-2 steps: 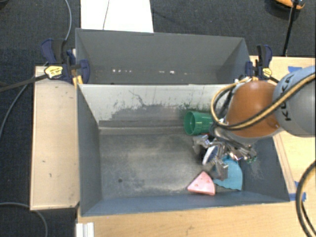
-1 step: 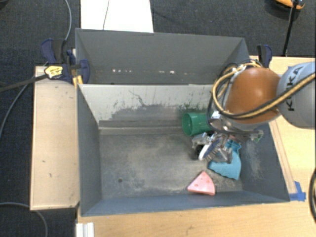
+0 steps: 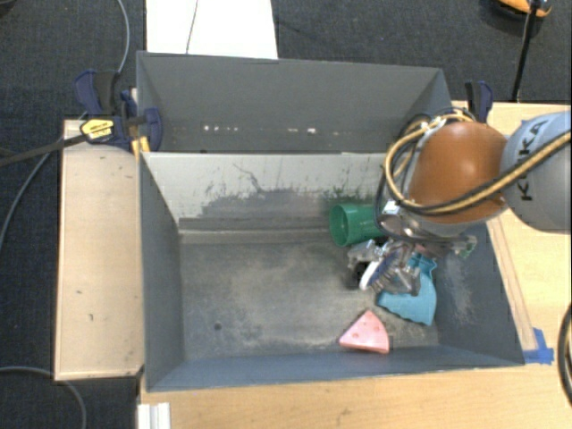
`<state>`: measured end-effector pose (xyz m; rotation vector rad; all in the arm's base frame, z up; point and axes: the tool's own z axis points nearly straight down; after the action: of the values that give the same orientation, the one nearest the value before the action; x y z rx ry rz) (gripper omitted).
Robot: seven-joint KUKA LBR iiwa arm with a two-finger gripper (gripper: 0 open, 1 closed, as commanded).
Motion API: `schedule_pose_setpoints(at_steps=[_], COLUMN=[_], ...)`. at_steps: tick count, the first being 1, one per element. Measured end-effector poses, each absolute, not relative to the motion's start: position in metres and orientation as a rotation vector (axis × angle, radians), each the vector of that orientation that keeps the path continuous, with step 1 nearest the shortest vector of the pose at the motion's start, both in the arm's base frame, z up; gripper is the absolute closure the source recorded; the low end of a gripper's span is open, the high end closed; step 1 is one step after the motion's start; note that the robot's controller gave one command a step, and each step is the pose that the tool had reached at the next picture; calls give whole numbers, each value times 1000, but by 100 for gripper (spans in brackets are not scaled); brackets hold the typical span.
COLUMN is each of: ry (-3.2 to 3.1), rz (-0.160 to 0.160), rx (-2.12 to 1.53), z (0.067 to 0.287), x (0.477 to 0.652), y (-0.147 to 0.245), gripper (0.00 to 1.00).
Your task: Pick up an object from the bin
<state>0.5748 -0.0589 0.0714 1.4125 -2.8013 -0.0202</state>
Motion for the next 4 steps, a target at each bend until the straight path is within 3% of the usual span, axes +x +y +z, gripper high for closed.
schedule_pose_setpoints(at_steps=[1, 3, 4], ry=[-2802, -2726, -2726], rz=[-20, -7, -8], rx=[1412, 1576, 1577], z=[71, 143, 147], x=[575, 566, 567], y=[-59, -73, -73], gripper=[100, 100, 100])
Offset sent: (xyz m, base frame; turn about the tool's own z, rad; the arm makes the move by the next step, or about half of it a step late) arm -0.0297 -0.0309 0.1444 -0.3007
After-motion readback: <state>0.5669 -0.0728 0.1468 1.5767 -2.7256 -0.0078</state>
